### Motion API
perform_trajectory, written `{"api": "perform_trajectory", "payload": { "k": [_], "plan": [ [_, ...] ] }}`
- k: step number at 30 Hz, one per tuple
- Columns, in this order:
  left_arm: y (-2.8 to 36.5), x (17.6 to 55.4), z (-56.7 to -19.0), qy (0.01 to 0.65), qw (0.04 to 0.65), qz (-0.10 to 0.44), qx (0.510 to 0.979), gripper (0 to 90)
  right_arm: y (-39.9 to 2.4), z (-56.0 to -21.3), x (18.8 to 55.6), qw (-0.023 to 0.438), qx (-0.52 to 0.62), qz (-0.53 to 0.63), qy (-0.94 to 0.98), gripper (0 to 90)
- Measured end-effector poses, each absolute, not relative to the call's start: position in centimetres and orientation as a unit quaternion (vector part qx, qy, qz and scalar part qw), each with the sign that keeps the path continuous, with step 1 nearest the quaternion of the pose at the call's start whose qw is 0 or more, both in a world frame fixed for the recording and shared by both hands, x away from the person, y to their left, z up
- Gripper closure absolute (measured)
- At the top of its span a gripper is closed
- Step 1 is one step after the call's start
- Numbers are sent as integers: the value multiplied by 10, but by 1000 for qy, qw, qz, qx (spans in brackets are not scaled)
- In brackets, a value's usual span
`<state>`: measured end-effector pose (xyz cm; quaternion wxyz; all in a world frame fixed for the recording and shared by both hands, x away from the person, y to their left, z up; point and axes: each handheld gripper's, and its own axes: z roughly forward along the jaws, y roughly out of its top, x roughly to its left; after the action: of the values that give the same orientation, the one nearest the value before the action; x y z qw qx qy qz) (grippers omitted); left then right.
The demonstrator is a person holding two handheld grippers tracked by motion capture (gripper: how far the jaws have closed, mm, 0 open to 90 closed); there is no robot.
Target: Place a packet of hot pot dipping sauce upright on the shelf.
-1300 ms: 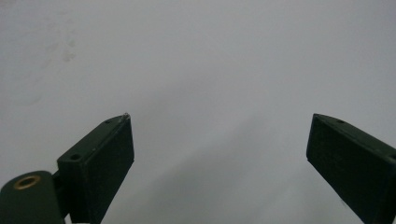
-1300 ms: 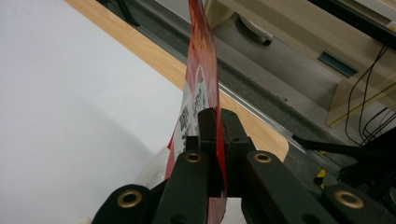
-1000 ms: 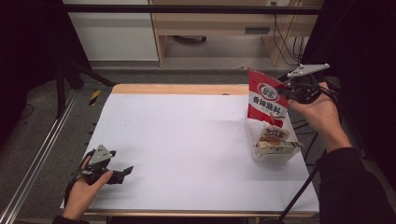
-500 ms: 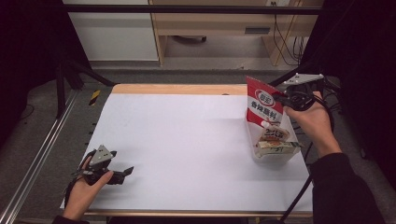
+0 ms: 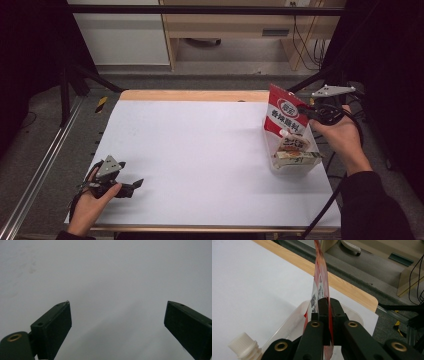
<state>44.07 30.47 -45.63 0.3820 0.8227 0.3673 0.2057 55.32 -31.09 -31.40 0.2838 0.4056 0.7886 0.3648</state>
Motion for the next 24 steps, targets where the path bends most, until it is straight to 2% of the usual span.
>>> {"api": "perform_trajectory", "payload": {
  "k": [9, 13, 16, 18, 24],
  "plan": [
    [304, 441, -457, 367, 380, 204, 824, 74, -315, -317, 546, 285, 414, 333, 797, 893],
    [303, 441, -457, 365, 379, 203, 825, 74, -322, -318, 546, 285, 430, 324, 793, 833],
    [303, 441, -458, 365, 377, 202, 827, 74, -327, -318, 545, 286, 434, 329, 788, 822],
    [302, 441, -458, 364, 376, 202, 827, 74, -328, -318, 544, 288, 435, 327, 788, 787],
    [301, 441, -459, 364, 375, 201, 829, 75, -328, -314, 543, 304, 444, 332, 774, 589]
  ]
}}
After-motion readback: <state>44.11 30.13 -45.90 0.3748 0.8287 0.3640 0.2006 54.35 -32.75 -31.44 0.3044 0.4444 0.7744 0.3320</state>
